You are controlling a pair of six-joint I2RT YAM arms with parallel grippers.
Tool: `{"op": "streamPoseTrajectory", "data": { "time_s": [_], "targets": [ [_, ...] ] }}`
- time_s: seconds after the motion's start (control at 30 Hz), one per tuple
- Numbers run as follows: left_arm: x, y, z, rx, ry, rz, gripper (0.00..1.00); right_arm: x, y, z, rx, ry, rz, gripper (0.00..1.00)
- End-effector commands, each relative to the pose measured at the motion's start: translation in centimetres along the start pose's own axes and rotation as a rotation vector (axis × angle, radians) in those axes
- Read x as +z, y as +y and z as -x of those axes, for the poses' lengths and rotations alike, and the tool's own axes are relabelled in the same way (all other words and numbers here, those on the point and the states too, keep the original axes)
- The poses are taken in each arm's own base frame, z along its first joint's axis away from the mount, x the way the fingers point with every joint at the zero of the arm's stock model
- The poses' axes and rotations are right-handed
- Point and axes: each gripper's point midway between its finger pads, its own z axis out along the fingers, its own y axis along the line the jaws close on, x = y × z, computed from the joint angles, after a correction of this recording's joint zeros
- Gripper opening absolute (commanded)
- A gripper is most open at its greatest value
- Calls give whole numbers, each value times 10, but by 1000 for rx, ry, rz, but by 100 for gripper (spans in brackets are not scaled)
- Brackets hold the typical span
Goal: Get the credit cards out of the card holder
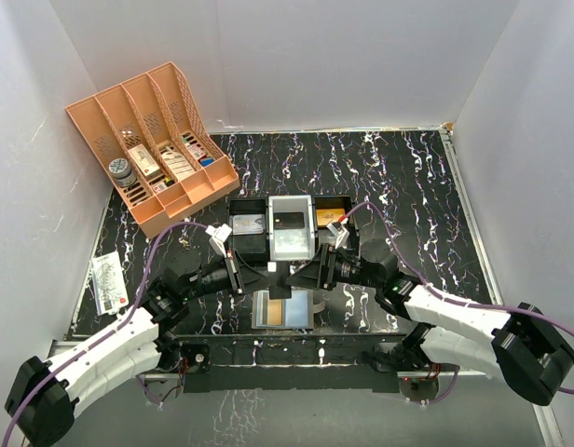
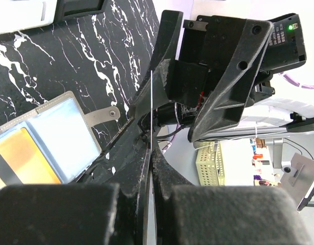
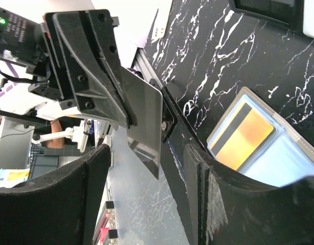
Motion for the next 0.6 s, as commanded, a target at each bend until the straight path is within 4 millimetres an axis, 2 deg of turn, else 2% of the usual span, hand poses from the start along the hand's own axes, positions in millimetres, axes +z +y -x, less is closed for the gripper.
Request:
{"op": "streamPoseTrajectory", "data": {
  "time_s": [0.0, 0.1, 0.3, 0.57],
  "targets": [
    [-4, -8, 0, -10, -3, -37, 0, 2, 40, 19, -59, -34, 135, 55],
    [-5, -11, 3, -21, -21, -44, 0, 4, 49, 19, -54, -16, 170, 52],
    [-8, -9, 14, -45, -98, -22, 0, 5, 47, 15, -56, 10, 176, 52],
    [1, -17, 7, -47, -32, -87, 0, 2, 53, 9, -53, 38, 219, 53]
  ]
}}
